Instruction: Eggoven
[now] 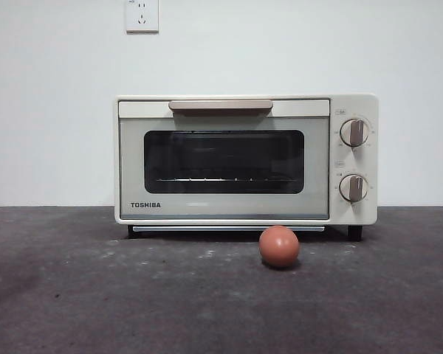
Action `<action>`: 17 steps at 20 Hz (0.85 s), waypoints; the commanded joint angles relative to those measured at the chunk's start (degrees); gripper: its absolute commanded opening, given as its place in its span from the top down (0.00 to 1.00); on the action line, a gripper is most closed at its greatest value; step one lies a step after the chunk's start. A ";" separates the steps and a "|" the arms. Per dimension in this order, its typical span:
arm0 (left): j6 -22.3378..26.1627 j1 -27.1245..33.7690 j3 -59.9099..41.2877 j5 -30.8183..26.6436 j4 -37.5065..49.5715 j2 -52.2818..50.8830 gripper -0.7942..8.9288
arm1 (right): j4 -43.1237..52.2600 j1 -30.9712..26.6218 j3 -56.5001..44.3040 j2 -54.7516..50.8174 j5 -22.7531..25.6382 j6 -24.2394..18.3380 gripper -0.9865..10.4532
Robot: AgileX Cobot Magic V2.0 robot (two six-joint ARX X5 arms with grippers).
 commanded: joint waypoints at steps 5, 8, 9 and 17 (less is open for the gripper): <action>0.79 -0.04 0.90 0.35 0.98 0.24 0.91 | 9.20 4.94 0.98 9.75 -0.48 6.51 0.58; 0.79 -0.04 0.90 0.35 1.03 0.24 0.91 | 15.85 10.75 0.98 17.64 0.70 10.25 0.58; 0.79 -0.04 0.90 0.35 1.03 0.24 0.91 | 17.97 12.85 0.98 20.15 1.92 11.26 0.58; 0.79 -0.13 0.90 0.35 1.03 0.26 0.91 | 36.54 28.46 0.98 42.64 19.30 18.58 0.58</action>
